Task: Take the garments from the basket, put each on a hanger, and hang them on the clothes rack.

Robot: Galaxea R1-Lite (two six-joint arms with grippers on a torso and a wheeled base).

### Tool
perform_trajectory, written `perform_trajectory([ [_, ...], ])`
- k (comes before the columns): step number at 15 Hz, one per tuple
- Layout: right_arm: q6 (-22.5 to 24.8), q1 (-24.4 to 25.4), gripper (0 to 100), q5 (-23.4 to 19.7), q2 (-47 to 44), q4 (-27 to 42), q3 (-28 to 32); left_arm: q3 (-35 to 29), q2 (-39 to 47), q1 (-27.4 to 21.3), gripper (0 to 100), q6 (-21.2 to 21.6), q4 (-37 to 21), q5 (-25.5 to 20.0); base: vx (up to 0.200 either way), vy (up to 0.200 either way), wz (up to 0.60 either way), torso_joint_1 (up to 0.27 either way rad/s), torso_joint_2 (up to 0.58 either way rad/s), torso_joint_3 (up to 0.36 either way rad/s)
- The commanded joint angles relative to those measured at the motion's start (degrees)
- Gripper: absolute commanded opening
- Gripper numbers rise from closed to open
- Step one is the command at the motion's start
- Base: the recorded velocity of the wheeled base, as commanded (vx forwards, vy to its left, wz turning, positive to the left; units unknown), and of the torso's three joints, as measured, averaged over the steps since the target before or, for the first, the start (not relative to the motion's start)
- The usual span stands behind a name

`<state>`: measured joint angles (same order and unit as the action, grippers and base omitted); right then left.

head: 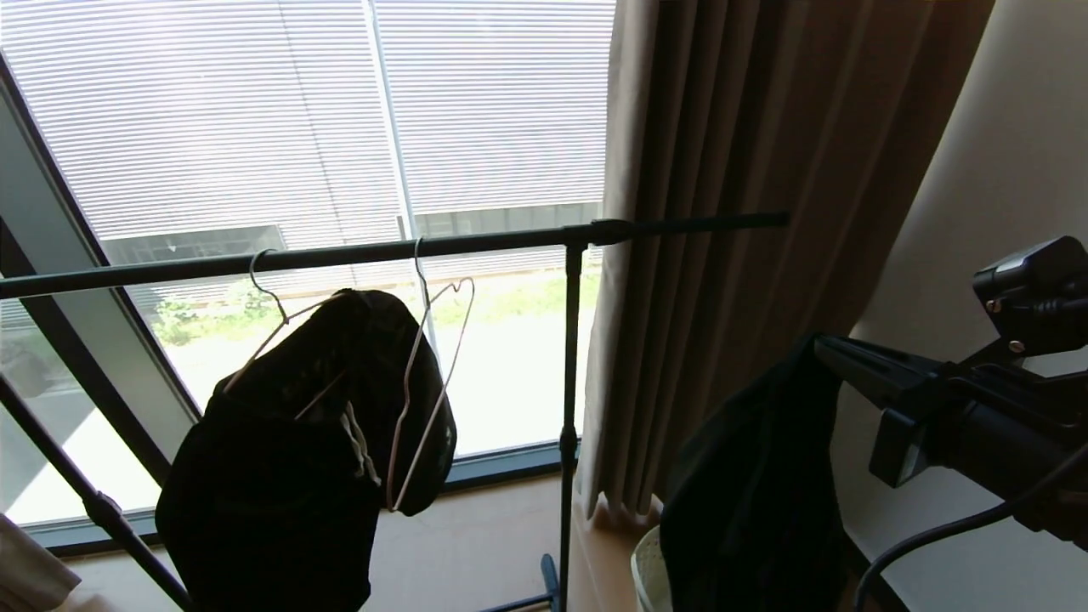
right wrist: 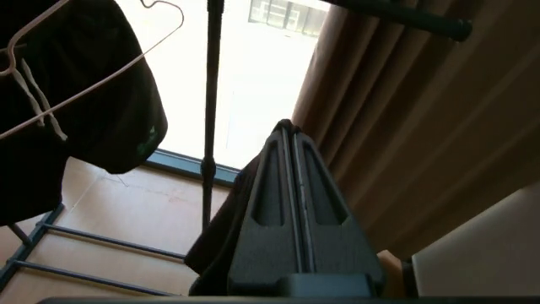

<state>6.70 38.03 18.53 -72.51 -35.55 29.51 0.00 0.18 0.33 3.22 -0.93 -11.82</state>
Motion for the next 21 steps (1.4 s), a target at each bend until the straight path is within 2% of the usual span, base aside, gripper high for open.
perform_trajectory([
  [1, 0.1, 0.0, 0, 0.0, -0.1, -0.1, 0.0, 0.0, 0.0, 0.0, 100, -0.1, 0.0, 0.0, -0.200, 0.000, 0.00, 0.002, 0.00, -0.002],
  [6, 1.2, 0.0, 0, 0.1, -0.1, -0.1, -0.1, 0.0, 0.0, 0.0, 100, -0.1, 0.0, 0.0, -0.200, 0.040, 0.00, -0.002, 0.00, 0.000],
  [9, 1.0, 0.0, 0, 0.0, 0.0, -0.1, -0.2, 0.0, 0.0, 0.0, 100, -0.1, 0.0, 0.0, 0.000, 0.000, 0.00, 0.000, 0.00, 0.000],
  [14, 1.1, 0.0, 0, 0.0, 0.0, -0.1, -0.5, 0.0, 0.0, 0.0, 100, -0.1, 0.0, 0.0, 0.000, 0.000, 0.60, 0.008, 0.00, -0.001],
  [21, 1.2, 0.0, 0, 0.0, 0.0, -0.1, -0.5, 0.0, 0.0, 0.0, 100, -0.1, 0.0, 0.0, 0.000, 0.000, 0.00, 0.000, 0.00, 0.000],
])
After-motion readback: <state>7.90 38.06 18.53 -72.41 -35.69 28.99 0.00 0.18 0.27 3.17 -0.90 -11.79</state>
